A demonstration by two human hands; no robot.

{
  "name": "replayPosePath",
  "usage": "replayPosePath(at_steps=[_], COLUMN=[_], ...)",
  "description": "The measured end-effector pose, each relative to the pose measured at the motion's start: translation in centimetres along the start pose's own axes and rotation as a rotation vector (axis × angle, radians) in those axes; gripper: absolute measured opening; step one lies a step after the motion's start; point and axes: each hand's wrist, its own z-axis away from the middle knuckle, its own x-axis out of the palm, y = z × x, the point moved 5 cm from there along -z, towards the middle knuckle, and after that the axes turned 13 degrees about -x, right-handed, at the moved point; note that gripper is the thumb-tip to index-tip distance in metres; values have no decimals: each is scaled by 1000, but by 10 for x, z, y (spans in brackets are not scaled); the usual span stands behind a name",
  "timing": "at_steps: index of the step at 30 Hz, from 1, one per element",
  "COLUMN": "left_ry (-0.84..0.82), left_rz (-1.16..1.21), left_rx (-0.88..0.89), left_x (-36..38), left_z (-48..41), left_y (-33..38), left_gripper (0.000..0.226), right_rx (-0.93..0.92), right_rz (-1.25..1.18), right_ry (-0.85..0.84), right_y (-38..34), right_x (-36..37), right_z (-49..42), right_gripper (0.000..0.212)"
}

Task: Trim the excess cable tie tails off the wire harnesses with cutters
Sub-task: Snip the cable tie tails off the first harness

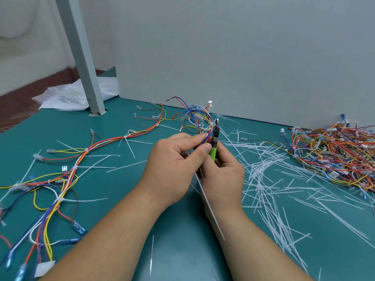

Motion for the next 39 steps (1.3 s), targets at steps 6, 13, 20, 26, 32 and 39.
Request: replayPosePath(at_steps=[6,13,20,26,32,39], left_ry=[5,9,20,26,29,41], left_rz=[-8,-3,3,32,35,17], left_rx=[-1,-1,2,22,28,40], left_x=[0,1,0,-2,-3,-4], left_z=[0,0,1,-1,-2,-2], left_y=[0,1,1,2,3,3], left_gripper=[24,25,25,26,29,28], right_rx=[-1,9,-7,7,45,52], right_rz=[-6,-20,-14,-88,-105,-132], right_ry=[1,14,39,28,14,-3], right_y=[1,1,-1,0,2,2], right_x=[0,-1,-2,0,2,4], right_z=[0,-1,-1,-1,1,2], right_gripper=[23,19,15,19,20,23])
